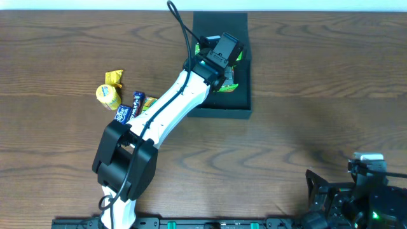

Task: Pack container
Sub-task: 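Carry the Haribo bag right and lower it into the black box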

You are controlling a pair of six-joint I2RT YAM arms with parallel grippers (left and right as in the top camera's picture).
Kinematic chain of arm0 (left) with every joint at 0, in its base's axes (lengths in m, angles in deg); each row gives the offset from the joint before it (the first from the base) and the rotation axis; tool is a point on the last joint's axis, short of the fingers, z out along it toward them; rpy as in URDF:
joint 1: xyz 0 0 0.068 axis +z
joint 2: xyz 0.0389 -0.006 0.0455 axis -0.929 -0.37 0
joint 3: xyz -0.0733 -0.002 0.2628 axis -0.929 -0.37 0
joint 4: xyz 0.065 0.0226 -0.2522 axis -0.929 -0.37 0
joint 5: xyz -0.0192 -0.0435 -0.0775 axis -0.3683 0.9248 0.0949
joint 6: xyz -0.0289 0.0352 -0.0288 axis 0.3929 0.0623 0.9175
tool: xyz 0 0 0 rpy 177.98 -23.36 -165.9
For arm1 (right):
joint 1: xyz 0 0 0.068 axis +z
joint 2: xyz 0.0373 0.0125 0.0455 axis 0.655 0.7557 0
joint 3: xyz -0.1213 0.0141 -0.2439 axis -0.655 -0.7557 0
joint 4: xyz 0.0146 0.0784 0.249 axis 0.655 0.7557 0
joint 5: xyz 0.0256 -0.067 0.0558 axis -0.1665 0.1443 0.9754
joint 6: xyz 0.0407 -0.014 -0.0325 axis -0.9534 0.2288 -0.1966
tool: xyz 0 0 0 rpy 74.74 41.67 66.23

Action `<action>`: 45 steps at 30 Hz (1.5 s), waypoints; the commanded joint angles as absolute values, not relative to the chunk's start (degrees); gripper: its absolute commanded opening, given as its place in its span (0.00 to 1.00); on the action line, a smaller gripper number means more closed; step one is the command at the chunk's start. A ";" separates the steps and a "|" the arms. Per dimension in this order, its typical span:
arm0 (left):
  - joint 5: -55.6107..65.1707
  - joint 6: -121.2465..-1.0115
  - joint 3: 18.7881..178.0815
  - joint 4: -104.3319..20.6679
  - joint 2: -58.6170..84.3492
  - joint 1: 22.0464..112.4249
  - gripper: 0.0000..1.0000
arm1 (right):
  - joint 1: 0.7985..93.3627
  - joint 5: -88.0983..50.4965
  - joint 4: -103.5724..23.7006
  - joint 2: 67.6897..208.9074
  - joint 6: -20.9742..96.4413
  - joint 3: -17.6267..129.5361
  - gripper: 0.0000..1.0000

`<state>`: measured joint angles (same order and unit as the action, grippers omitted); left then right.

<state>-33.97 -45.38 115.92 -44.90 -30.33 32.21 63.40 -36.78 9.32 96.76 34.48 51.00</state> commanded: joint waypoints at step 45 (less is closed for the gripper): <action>-19.00 -60.37 114.61 -40.25 -40.28 32.25 0.06 | 63.77 -37.35 9.38 96.78 33.89 51.38 0.99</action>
<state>-19.98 -58.89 114.67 -39.72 -39.32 32.21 63.40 -36.78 9.32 96.76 34.48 51.00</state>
